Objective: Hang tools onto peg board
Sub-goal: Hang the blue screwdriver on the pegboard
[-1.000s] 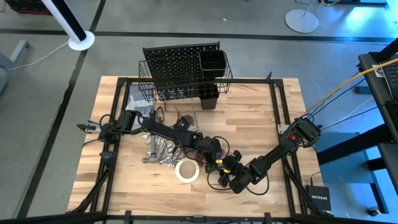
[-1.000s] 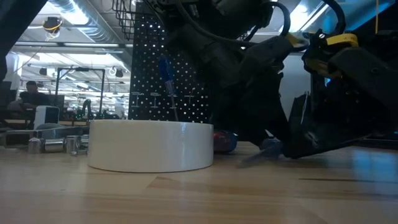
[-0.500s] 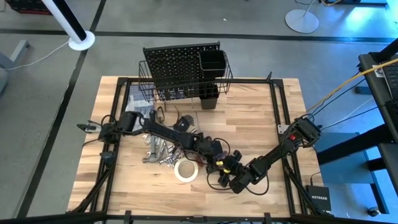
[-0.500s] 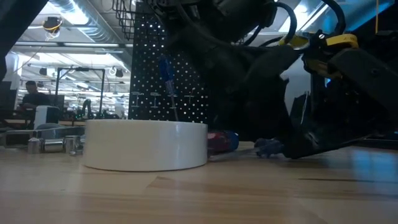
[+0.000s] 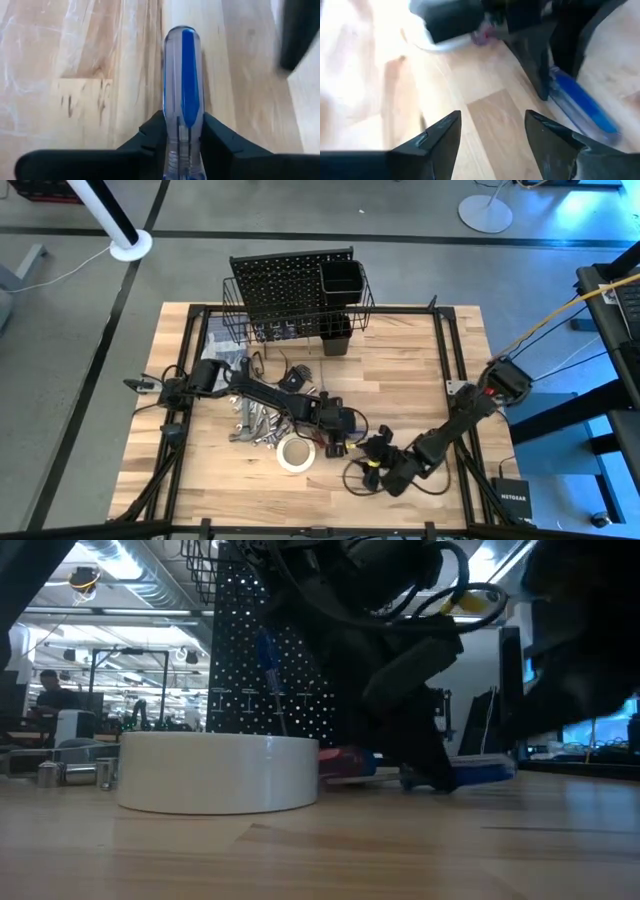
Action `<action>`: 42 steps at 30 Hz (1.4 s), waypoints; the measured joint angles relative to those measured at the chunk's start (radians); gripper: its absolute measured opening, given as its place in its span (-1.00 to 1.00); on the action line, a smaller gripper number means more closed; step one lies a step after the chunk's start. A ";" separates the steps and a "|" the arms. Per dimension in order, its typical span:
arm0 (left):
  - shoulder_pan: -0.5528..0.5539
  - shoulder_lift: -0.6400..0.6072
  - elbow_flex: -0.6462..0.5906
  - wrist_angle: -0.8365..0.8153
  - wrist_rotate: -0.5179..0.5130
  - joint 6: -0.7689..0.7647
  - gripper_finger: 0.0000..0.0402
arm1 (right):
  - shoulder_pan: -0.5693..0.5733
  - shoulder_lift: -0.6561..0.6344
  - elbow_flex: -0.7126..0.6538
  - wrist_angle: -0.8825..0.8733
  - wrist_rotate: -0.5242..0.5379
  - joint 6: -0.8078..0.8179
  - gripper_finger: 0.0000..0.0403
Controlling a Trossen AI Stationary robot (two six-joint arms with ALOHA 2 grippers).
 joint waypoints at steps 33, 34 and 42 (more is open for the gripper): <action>-0.287 -0.952 -1.055 0.907 -0.481 0.241 -0.61 | -0.174 -0.094 0.000 0.454 0.191 -0.684 0.11; -0.290 -0.953 -1.078 0.904 -0.518 0.247 -0.61 | -0.180 -0.084 0.000 0.454 0.187 -0.684 0.11; -0.217 -0.954 -1.175 0.866 -0.581 0.443 -0.61 | -0.208 -0.043 0.000 0.458 0.175 -0.687 0.11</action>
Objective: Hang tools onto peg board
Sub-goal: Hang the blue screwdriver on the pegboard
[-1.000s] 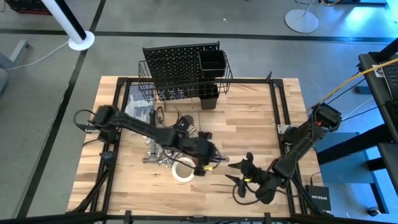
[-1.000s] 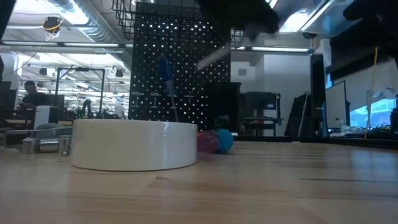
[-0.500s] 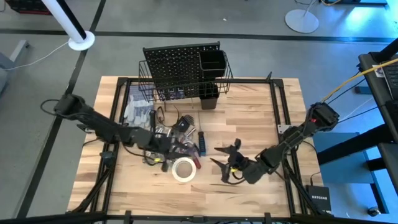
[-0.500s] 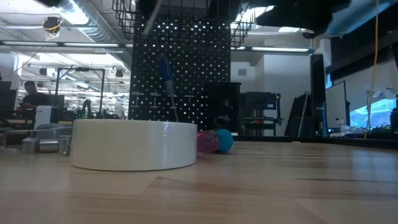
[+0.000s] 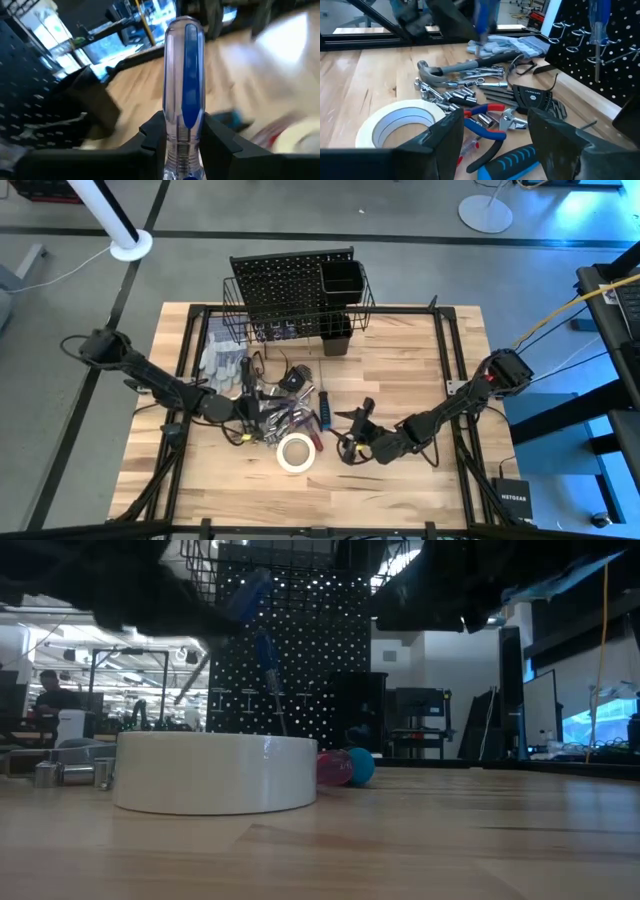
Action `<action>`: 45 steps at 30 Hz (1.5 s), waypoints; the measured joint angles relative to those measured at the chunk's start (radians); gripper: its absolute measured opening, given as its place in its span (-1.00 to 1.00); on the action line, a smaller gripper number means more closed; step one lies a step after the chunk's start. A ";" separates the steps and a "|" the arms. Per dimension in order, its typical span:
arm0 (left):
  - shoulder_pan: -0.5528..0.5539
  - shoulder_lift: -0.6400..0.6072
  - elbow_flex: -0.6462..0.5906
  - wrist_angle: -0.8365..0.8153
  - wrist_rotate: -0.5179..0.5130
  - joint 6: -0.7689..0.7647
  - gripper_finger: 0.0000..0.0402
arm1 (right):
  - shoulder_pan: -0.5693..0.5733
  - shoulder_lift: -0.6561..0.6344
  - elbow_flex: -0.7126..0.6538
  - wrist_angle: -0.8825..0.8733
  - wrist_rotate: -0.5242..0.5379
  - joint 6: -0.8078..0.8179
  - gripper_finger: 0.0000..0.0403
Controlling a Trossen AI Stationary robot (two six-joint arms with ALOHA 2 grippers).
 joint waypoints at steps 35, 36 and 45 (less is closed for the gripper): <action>0.656 0.000 -0.257 0.719 0.525 0.551 -0.61 | 0.003 0.000 -0.139 0.161 0.006 0.008 0.11; 0.672 0.000 -0.254 0.719 0.554 0.551 -0.61 | 0.003 0.000 -0.139 0.161 0.011 0.008 0.11; 0.798 0.000 -0.221 0.714 0.654 0.494 -0.61 | -0.012 0.000 -0.139 0.161 0.012 0.013 0.11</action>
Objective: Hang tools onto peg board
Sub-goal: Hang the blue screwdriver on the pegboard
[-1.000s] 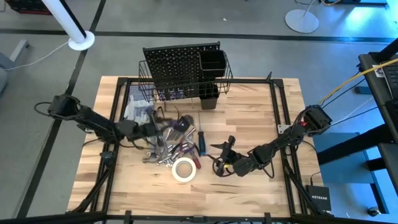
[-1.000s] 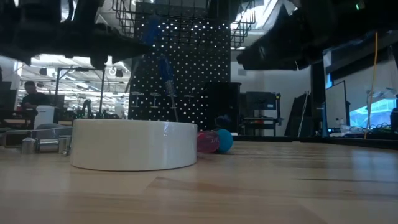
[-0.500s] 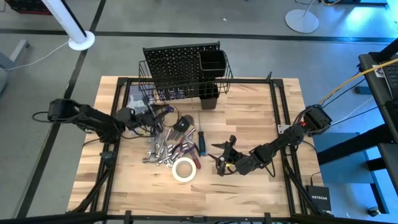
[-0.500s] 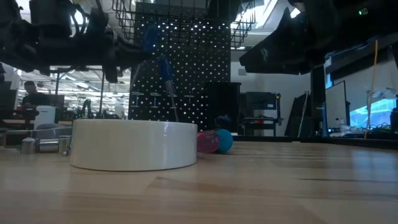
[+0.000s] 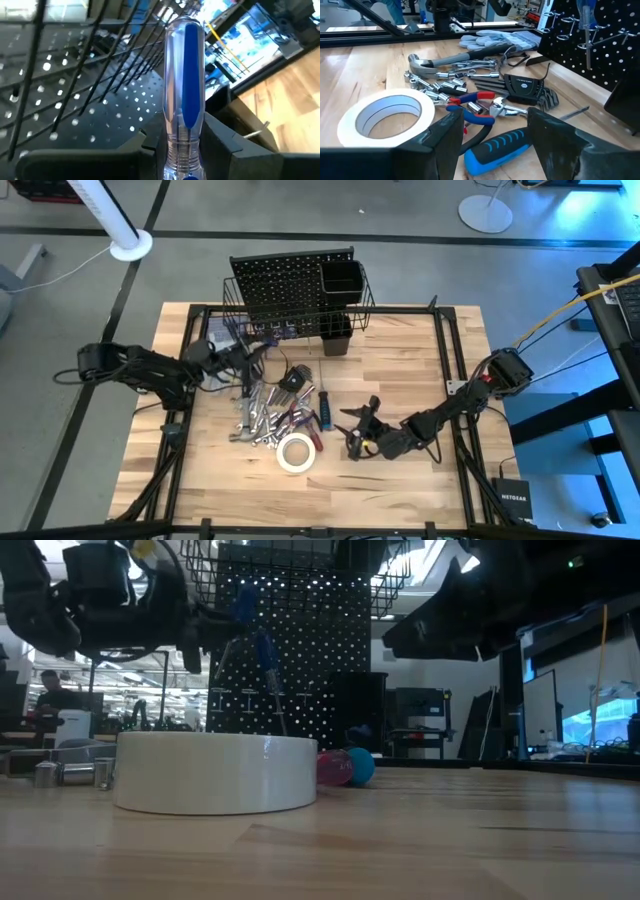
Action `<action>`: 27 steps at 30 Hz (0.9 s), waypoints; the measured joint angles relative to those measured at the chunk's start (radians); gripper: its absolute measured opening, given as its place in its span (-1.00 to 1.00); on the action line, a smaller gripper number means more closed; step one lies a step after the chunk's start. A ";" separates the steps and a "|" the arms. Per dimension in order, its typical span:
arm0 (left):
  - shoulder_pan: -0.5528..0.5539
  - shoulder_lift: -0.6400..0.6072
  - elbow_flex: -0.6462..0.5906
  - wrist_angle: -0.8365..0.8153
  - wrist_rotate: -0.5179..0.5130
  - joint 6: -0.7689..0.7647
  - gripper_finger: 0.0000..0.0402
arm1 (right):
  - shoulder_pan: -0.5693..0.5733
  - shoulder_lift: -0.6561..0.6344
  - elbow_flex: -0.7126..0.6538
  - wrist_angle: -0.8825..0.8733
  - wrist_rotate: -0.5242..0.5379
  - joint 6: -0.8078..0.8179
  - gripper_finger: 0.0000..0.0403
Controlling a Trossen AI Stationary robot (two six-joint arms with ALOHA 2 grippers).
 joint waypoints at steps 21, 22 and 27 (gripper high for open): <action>0.117 0.000 0.001 -0.034 0.040 -0.317 -0.61 | 0.001 0.000 0.000 -0.001 -0.002 0.024 0.11; 0.117 0.000 0.001 -0.038 0.035 -0.339 -0.61 | 0.001 0.000 0.000 -0.001 -0.003 0.024 0.11; 0.117 0.000 0.001 -0.087 -0.013 -0.452 -0.61 | 0.001 0.000 0.000 -0.001 -0.003 0.025 0.11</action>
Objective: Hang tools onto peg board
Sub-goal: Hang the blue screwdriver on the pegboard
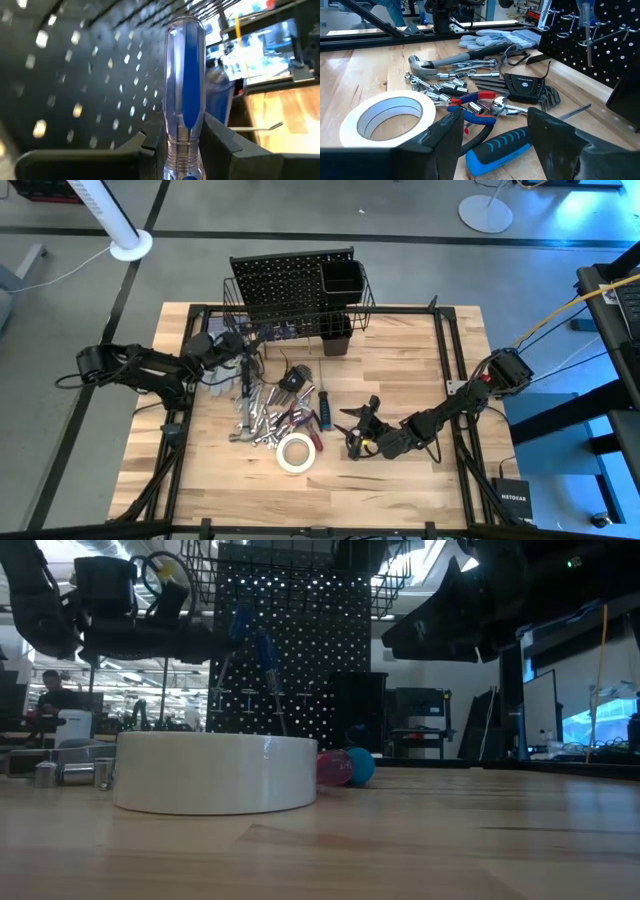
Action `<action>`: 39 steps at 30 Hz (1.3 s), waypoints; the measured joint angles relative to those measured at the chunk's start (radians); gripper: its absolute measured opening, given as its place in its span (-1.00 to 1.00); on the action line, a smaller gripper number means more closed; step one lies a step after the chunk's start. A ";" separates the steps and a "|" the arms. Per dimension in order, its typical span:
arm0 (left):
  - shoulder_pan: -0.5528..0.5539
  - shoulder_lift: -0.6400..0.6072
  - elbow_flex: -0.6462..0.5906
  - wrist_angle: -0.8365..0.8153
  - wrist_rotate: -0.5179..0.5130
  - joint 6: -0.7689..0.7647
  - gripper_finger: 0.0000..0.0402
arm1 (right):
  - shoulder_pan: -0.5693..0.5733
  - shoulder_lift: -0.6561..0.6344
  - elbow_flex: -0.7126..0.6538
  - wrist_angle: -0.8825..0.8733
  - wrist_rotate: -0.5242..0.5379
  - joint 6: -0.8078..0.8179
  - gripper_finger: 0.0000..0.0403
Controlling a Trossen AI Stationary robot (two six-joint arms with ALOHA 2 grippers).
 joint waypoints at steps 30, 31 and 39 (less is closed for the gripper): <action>-0.001 0.121 0.076 -0.004 -0.086 -0.121 -0.61 | 0.003 0.000 0.000 0.003 -0.034 0.022 0.11; -0.001 0.125 0.076 -0.005 -0.088 -0.120 -0.61 | 0.002 0.000 0.000 0.003 -0.034 0.022 0.11; -0.005 0.142 0.076 0.126 -0.081 -0.136 -0.61 | 0.002 0.000 0.000 0.003 -0.034 0.022 0.11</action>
